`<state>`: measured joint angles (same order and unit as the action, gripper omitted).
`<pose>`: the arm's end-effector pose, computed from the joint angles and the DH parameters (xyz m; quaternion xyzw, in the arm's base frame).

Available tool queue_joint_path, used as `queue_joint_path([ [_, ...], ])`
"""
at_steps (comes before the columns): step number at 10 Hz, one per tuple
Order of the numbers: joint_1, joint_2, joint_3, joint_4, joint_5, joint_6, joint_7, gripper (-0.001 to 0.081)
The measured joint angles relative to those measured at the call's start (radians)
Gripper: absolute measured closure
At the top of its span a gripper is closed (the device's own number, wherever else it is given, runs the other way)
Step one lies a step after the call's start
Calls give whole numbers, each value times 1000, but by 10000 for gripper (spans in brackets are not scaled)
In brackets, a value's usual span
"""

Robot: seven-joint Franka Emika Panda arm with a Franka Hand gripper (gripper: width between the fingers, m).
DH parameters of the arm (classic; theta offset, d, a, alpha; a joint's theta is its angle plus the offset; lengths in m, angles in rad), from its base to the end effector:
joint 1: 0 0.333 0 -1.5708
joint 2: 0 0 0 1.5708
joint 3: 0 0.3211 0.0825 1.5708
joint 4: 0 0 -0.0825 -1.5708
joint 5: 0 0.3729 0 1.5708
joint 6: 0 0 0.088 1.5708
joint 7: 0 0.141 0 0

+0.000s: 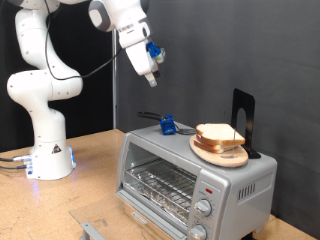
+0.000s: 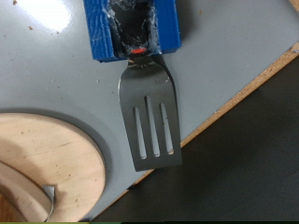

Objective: Make a piece of toast with the oven

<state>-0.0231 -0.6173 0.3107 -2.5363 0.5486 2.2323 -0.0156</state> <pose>0.3701 0.1456 0.4771 -0.9771 -0.0003 -0.1334 0.1655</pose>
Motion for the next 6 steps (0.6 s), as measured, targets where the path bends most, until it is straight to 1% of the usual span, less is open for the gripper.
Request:
queue_joint_path([
  [4, 0, 65, 68, -69, 0, 169, 2, -3],
  [6, 0, 106, 86, -84, 0, 222, 2, -3],
])
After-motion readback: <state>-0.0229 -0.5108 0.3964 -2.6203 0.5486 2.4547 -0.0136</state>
